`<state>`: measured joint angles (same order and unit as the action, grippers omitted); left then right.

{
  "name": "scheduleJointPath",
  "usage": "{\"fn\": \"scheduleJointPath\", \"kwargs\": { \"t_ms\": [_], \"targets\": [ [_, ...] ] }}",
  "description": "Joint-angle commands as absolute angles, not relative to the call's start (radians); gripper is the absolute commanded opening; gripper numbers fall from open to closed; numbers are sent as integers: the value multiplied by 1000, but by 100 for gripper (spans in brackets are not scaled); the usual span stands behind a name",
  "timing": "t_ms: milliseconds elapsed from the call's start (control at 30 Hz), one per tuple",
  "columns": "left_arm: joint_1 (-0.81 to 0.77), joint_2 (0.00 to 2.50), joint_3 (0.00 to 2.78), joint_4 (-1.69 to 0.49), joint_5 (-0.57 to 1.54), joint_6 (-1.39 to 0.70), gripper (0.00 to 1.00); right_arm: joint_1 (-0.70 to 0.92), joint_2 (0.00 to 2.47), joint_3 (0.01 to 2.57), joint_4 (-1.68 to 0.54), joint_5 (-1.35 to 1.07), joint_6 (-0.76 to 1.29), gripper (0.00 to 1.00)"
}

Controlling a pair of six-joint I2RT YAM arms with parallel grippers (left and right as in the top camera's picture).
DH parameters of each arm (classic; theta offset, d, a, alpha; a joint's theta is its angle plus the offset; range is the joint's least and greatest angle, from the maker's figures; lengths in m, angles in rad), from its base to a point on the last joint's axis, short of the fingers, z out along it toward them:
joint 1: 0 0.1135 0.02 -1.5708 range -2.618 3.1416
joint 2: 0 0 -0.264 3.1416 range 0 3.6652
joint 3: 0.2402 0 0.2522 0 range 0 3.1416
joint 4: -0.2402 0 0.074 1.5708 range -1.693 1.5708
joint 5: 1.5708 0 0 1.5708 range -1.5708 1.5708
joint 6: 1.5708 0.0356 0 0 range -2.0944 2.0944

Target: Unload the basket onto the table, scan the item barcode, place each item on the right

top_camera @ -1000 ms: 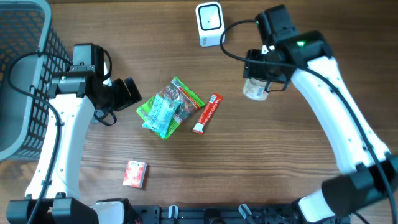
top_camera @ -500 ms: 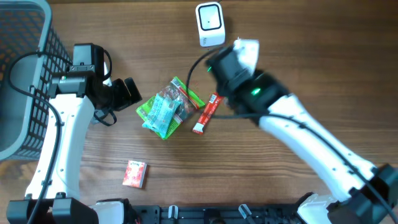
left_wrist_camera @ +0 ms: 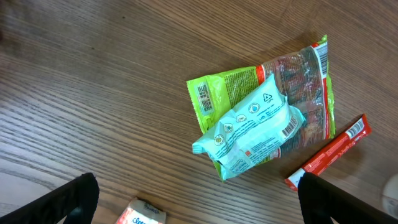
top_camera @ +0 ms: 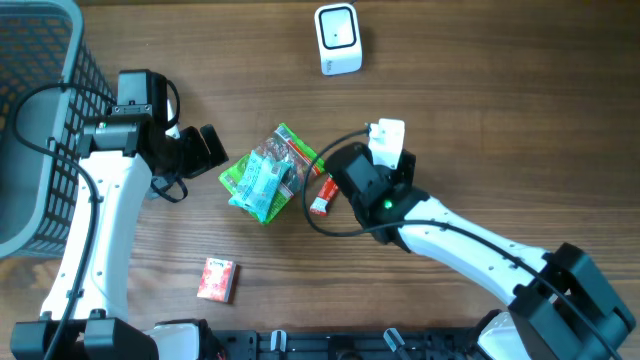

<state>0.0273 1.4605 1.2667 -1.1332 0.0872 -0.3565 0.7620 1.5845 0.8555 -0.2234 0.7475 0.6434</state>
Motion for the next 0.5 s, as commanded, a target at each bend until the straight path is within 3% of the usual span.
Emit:
{"fn": "scheduleJointPath", "kwargs": {
  "t_ms": [0,133,333,467],
  "targets": [
    [31,1462,1266,-1134,96,-344,100,758,1575,791,-151,804,654,55],
    [31,1462,1266,-1134,96,-344,100,758,1582,767,-134,804,654,59],
    [31,1462,1266,-1134,95,-344,100,758,1582,765,-134,802,653,97],
    [31,1462,1266,-1134,96,-344,100,758,1581,768,-119,736,545,100]
  ]
}}
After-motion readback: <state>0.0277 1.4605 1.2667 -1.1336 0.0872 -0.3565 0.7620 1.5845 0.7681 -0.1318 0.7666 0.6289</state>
